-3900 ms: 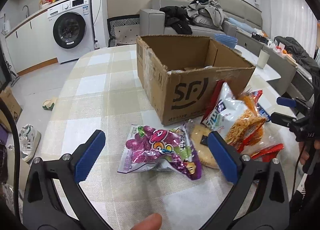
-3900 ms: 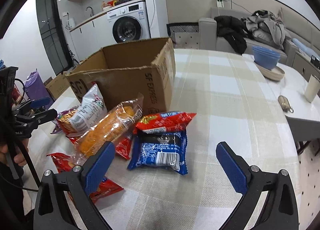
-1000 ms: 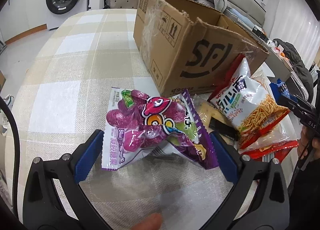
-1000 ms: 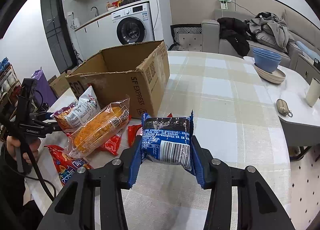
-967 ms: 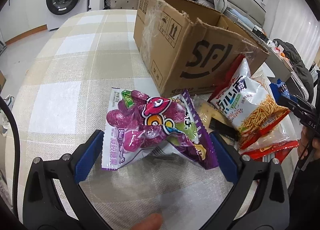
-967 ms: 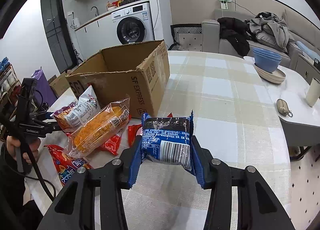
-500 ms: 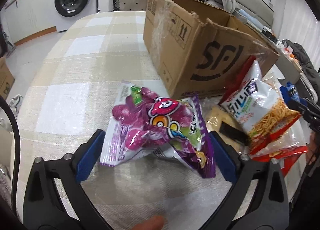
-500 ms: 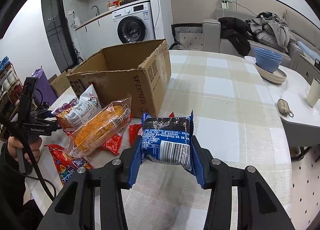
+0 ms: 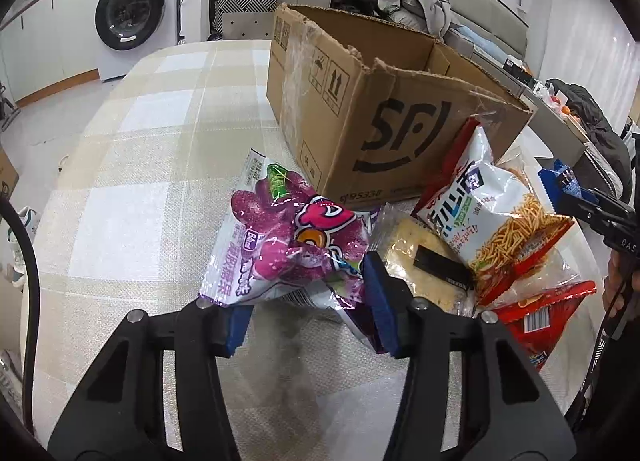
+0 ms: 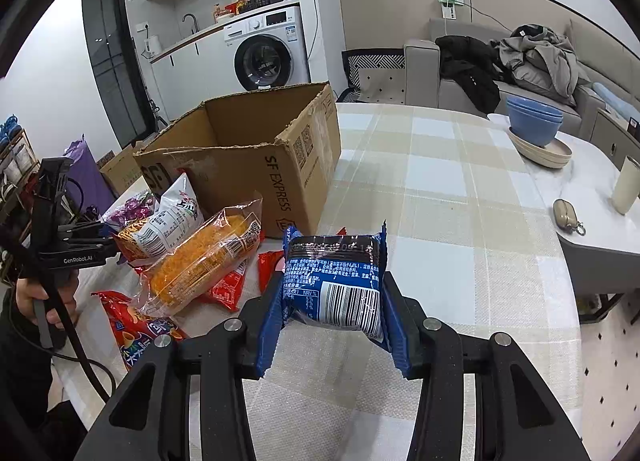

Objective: Organize snacks
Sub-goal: 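Lift the purple bag with the left tool while the right tool lifts the blue pack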

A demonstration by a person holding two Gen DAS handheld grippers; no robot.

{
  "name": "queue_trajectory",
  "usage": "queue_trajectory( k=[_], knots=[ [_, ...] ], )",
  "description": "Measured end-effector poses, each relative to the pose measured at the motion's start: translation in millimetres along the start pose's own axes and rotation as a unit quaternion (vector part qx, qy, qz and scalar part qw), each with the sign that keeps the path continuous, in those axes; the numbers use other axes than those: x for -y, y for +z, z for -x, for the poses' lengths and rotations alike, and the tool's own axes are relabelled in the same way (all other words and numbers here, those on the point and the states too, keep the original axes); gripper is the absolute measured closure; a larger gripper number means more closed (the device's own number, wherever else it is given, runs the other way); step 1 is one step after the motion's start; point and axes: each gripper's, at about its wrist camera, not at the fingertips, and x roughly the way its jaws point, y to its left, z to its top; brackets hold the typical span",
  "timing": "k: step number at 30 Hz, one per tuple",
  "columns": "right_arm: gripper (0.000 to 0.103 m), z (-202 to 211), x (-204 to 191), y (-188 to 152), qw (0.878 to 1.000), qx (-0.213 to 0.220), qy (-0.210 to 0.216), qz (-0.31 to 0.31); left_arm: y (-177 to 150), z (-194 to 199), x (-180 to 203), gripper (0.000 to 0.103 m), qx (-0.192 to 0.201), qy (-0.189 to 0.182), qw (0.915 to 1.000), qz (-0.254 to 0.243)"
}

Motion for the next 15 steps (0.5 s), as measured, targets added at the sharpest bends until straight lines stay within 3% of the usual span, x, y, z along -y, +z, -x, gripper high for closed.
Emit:
queue_trajectory(
  k=[15],
  knots=[
    [0.057,16.2,-7.3,5.8,1.000,0.031,0.006,0.002,5.4,57.5,3.8,0.055,0.065,0.006,0.9978,-0.001]
  ],
)
